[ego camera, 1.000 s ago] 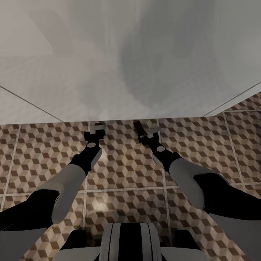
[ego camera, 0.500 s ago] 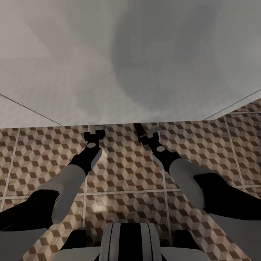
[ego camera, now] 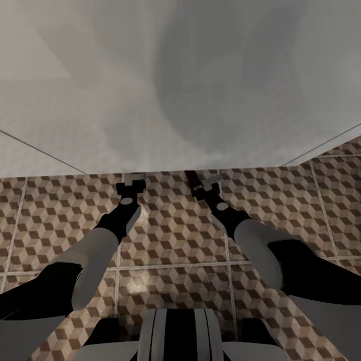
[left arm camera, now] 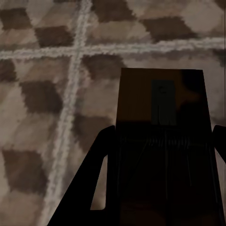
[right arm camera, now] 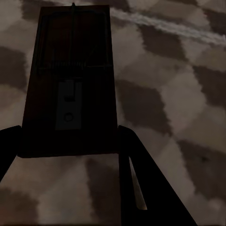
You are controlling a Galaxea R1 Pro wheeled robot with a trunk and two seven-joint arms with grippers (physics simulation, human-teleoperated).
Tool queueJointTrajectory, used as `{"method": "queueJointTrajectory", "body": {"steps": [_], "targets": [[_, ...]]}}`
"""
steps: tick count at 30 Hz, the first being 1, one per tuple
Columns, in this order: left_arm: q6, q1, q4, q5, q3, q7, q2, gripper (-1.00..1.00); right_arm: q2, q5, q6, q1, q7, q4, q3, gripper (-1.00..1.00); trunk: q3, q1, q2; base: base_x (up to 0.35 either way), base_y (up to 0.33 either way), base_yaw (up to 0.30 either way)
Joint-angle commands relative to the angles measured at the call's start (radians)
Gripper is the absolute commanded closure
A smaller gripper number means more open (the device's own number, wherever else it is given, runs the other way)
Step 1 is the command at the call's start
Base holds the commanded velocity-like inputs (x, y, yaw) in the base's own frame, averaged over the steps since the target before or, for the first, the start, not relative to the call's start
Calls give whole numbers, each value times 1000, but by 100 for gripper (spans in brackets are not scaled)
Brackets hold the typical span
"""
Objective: Take the four mousetraps from the cabinet in the bathroom and place them on the bathroom floor. Make sure all four end up on the same floor surface, and ensure that at least two of them are either under or directly next to the same bathroom sink.
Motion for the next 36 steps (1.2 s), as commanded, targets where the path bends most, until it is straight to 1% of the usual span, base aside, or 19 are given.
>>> {"method": "queueJointTrajectory", "body": {"steps": [1,10,36], "targets": [[0,-1,1,-8,-4,10,0,100,0,0,-3,-1,-3,2,6,100,0,0,0,0,0,0],[0,1,3,-7,-4,10,-3,100,0,0,-19,-1,-3,3,7,100,0,0,0,0,0,0],[0,3,10,-7,-4,10,-1,100,0,-2,-21,-1,-3,3,7,100,0,0,0,0,0,0]]}}
